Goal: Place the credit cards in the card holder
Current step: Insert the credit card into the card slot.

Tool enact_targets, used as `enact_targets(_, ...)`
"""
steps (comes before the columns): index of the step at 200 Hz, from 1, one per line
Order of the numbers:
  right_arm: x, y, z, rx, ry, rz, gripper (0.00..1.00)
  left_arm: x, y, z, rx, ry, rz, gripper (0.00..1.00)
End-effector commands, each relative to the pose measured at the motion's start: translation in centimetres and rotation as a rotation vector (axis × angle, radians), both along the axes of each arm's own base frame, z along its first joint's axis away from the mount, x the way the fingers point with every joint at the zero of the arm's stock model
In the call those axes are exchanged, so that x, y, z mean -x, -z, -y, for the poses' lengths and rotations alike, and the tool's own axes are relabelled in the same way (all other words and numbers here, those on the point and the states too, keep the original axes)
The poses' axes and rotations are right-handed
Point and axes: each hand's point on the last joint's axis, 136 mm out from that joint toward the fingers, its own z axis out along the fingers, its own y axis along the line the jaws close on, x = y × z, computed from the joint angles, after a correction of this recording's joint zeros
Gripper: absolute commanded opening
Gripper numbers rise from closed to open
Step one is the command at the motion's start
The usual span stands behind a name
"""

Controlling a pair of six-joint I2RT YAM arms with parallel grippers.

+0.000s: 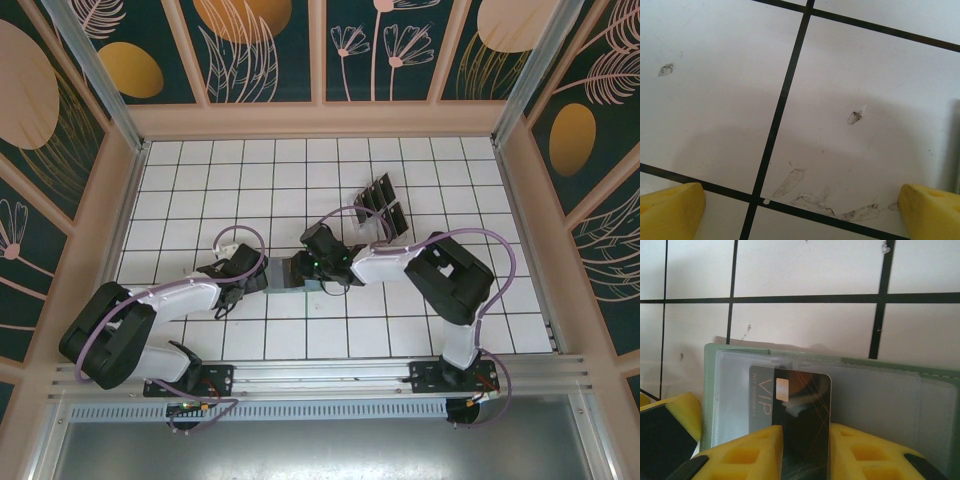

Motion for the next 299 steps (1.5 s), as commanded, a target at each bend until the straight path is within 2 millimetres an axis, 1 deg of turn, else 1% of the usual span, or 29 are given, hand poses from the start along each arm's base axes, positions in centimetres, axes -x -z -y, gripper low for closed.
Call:
enact_targets(1, 0.2, -0.1, -1.2, -0.009, -0.024, -0.001, 0.29, 0.8, 1.1, -0.1, 0.002, 0.021, -0.038, 0.99)
enact_targets(39, 0.7, -0.4, -2.2, -0.026, -0.047, -0.01, 0.29, 0.7, 1.1, 0.1, 0.009, 0.026, -0.038, 0.99)
enact_targets(52, 0.9, -0.5, -2.1, -0.019, -0.05, -0.008, 0.33, 0.8, 1.1, 0.1, 0.008, 0.026, -0.039, 0.99)
enact_targets(61, 1.0, -0.5, -1.8, -0.006, -0.046, -0.004, 0.37, 0.8, 1.1, 0.1, 0.009, 0.027, -0.04, 0.99)
enact_targets(71, 0.9, -0.6, -1.3, 0.006, -0.035, 0.007, 0.39, 0.8, 1.1, 0.1, 0.012, 0.028, -0.039, 0.99)
enact_targets(111, 0.7, -1.3, 0.4, 0.068, -0.013, 0.049, 0.41, 0.7, 1.0, 0.2, 0.013, 0.028, -0.038, 0.99)
enact_targets(142, 0.8, -1.5, 0.8, 0.091, -0.017, 0.06, 0.42, 0.7, 1.1, 0.2, 0.012, 0.03, -0.041, 0.99)
enact_targets(178, 1.1, -1.1, 0.3, 0.092, -0.033, 0.049, 0.42, 0.6, 1.1, 0.3, 0.012, 0.032, -0.041, 0.99)
enact_targets(208, 1.8, -0.5, -0.3, 0.097, -0.053, 0.038, 0.41, 0.5, 1.2, 0.4, 0.011, 0.036, -0.044, 0.99)
enact_targets(240, 2.5, -0.4, -1.0, 0.096, -0.073, 0.035, 0.41, 0.5, 1.2, 0.4, 0.014, 0.035, -0.043, 0.99)
enact_targets(299, 3.2, 0.0, -1.1, 0.082, -0.064, 0.015, 0.41, 0.6, 1.3, 0.5, 0.019, 0.041, -0.047, 0.99)
